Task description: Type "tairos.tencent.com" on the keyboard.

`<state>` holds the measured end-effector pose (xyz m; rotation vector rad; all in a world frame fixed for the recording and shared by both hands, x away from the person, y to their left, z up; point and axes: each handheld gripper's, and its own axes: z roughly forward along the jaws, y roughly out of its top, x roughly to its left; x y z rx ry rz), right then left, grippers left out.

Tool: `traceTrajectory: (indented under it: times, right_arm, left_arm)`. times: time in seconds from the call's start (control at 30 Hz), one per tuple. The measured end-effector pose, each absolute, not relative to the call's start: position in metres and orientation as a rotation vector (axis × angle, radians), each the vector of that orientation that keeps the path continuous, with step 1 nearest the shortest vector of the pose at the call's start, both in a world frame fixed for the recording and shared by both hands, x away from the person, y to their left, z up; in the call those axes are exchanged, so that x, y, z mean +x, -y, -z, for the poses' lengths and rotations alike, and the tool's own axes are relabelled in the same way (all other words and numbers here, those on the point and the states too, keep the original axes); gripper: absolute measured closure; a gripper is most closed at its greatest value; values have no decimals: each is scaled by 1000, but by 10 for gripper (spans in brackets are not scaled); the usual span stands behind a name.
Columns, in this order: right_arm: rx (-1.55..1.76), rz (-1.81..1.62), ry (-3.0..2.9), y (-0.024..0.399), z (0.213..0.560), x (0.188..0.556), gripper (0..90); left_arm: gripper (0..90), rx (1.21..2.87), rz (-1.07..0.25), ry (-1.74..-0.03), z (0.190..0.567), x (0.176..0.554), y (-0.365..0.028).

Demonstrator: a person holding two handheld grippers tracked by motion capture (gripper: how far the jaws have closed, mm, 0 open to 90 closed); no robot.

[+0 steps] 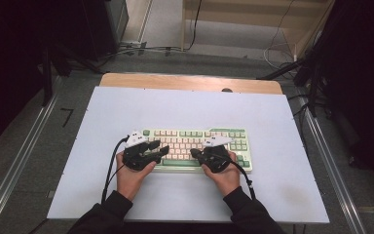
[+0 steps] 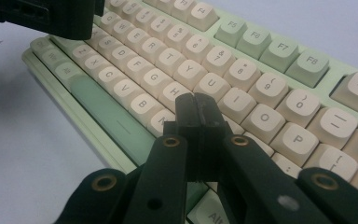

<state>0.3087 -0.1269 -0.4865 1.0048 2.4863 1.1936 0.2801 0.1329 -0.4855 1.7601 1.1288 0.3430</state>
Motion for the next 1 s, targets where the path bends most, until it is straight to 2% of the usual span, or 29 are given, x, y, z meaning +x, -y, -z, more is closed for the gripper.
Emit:
traceTrajectory:
  times: [1.0]
  right_arm:
    - [1018,-1198,-2488,127,489,306,877]
  left_arm:
    - [546,1757,-340,-1131,485,280,-134]
